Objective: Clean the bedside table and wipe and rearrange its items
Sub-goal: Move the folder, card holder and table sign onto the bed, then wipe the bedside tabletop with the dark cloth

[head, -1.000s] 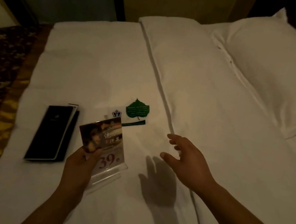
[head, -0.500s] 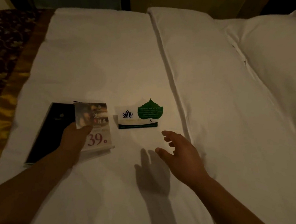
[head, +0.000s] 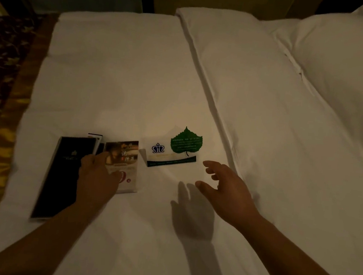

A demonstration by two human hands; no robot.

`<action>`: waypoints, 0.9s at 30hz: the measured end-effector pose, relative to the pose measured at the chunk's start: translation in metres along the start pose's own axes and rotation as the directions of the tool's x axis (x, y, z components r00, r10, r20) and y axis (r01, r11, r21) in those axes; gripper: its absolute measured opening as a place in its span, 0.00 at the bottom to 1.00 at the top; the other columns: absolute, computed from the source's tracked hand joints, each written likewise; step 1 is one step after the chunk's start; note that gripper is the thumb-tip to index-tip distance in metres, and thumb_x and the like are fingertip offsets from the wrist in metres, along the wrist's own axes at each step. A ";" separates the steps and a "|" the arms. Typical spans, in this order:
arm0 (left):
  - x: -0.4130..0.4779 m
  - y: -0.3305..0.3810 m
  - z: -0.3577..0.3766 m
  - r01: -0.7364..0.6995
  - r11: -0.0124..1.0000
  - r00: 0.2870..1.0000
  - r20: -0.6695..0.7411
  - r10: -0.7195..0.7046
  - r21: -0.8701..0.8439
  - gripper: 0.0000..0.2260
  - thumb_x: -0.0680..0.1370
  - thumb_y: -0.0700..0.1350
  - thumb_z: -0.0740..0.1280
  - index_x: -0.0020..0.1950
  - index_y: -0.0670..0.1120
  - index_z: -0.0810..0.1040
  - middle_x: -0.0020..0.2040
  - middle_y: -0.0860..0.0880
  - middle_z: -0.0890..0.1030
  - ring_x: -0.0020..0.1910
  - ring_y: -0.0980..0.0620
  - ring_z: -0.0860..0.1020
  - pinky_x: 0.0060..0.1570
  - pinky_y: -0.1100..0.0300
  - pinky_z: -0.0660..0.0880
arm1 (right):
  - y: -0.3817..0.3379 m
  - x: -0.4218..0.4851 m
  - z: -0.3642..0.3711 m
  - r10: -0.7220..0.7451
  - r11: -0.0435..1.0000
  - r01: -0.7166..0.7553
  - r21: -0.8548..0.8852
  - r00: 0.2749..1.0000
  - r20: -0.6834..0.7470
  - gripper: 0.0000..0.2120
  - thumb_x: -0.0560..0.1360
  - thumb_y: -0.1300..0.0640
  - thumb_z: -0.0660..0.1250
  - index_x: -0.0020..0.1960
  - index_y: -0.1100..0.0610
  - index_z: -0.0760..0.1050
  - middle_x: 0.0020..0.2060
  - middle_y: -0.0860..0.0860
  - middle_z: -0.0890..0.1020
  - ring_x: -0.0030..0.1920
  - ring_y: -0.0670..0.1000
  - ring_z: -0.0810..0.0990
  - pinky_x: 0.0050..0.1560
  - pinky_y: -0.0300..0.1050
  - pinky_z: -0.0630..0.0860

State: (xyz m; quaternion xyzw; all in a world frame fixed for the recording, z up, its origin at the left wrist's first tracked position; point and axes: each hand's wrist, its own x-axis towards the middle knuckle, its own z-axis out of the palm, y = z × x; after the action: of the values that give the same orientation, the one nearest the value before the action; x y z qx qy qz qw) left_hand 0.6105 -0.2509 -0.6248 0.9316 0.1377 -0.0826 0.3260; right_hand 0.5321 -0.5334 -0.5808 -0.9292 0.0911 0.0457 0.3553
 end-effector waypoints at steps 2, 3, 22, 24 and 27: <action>-0.014 0.004 0.002 -0.107 0.989 0.994 0.001 0.107 0.100 0.20 0.74 0.42 0.70 0.66 0.41 0.76 0.67 0.35 0.72 0.63 0.34 0.74 0.61 0.40 0.75 | 0.003 -0.001 -0.002 -0.008 1.000 0.008 -0.015 1.000 -0.008 0.27 0.75 0.45 0.68 0.71 0.46 0.67 0.61 0.46 0.77 0.58 0.46 0.75 0.57 0.43 0.73; -0.023 0.008 0.003 -0.174 0.975 0.985 0.001 0.175 0.141 0.23 0.74 0.44 0.69 0.68 0.40 0.75 0.69 0.36 0.71 0.65 0.34 0.72 0.63 0.40 0.73 | 0.005 -0.002 -0.004 -0.012 1.000 0.012 -0.027 1.000 -0.014 0.27 0.75 0.44 0.68 0.71 0.46 0.67 0.61 0.46 0.77 0.58 0.46 0.75 0.56 0.41 0.72; -0.132 0.139 0.066 -0.575 0.668 0.817 0.289 0.499 0.472 0.39 0.72 0.72 0.38 0.81 0.58 0.48 0.82 0.44 0.50 0.81 0.43 0.44 0.75 0.34 0.44 | 0.077 -0.089 -0.092 0.074 0.997 -0.080 -0.023 0.981 -0.180 0.27 0.73 0.41 0.68 0.70 0.44 0.68 0.61 0.43 0.77 0.58 0.46 0.75 0.54 0.44 0.74; -0.148 0.153 0.077 -0.609 0.637 0.791 0.298 0.534 0.473 0.38 0.74 0.72 0.38 0.81 0.58 0.48 0.82 0.44 0.51 0.81 0.43 0.44 0.75 0.34 0.45 | 0.089 -0.102 -0.104 0.093 0.995 -0.100 -0.022 0.975 -0.203 0.27 0.73 0.41 0.68 0.70 0.43 0.68 0.60 0.43 0.77 0.58 0.46 0.75 0.54 0.43 0.74; -0.173 0.173 0.094 -0.664 0.599 0.744 0.324 0.584 0.448 0.37 0.75 0.72 0.41 0.81 0.57 0.48 0.82 0.44 0.51 0.81 0.42 0.45 0.75 0.34 0.45 | 0.106 -0.123 -0.119 0.124 0.991 -0.131 -0.012 0.964 -0.236 0.27 0.73 0.42 0.68 0.70 0.43 0.68 0.60 0.43 0.77 0.58 0.46 0.75 0.55 0.45 0.75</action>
State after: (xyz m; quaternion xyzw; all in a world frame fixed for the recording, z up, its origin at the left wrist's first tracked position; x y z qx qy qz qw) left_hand 0.4943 -0.4747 -0.5541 0.9636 -0.2500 -0.0652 0.0690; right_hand 0.3925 -0.6736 -0.5435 -0.9250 0.1915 -0.0407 0.3257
